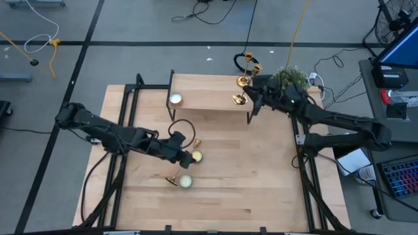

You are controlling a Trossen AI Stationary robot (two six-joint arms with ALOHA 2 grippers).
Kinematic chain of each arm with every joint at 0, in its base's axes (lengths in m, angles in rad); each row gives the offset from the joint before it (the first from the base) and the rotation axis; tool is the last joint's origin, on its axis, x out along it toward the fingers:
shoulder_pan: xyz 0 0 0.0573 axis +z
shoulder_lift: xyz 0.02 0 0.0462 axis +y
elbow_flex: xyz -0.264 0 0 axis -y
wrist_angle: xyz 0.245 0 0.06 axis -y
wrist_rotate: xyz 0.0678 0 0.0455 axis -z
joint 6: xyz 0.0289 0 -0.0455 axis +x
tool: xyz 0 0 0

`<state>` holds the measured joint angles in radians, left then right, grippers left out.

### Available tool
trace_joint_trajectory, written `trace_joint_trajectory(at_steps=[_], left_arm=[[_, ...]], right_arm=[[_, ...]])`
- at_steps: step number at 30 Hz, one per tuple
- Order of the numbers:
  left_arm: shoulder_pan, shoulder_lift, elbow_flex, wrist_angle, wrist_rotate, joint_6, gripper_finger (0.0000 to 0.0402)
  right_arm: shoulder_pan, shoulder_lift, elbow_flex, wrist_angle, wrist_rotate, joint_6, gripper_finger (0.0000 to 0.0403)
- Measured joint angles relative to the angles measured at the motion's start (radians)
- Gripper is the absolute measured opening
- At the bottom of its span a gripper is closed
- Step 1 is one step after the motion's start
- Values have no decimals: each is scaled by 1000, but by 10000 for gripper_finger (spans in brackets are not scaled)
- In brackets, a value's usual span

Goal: Pick & Place candle stick holders
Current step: Put the right candle holder aligned with the other candle holder on the shelf

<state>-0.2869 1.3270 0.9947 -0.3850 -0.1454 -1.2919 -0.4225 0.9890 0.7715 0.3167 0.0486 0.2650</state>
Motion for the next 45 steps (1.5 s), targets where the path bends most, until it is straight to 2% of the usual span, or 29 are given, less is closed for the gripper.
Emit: trace_joint_trajectory(at_steps=[4, 7, 12, 18, 21, 25, 31, 45], left_arm=[[20, 0, 0, 37, -56, 22, 177], [29, 0, 0, 56, -114, 56, 177], [32, 0, 0, 68, -219, 113, 177], [32, 0, 0, 70, -309, 118, 177], [32, 0, 0, 79, -318, 116, 177], [31, 0, 0, 82, -319, 128, 177], [32, 0, 0, 82, -327, 129, 177], [28, 0, 0, 73, -310, 162, 177]], right_arm=[[-73, 44, 1, 1, -153, -81, 21], [-112, 61, 1, 2, -211, -160, 21], [-166, 62, 1, 7, -234, -306, 21], [-252, 74, 2, 1, -236, -342, 21], [-279, 102, 2, -7, -242, -354, 21], [-298, 161, 2, 34, -315, -333, 21], [-298, 233, 2, 69, -316, -333, 21], [-298, 245, -33, 147, -313, -303, 21]])
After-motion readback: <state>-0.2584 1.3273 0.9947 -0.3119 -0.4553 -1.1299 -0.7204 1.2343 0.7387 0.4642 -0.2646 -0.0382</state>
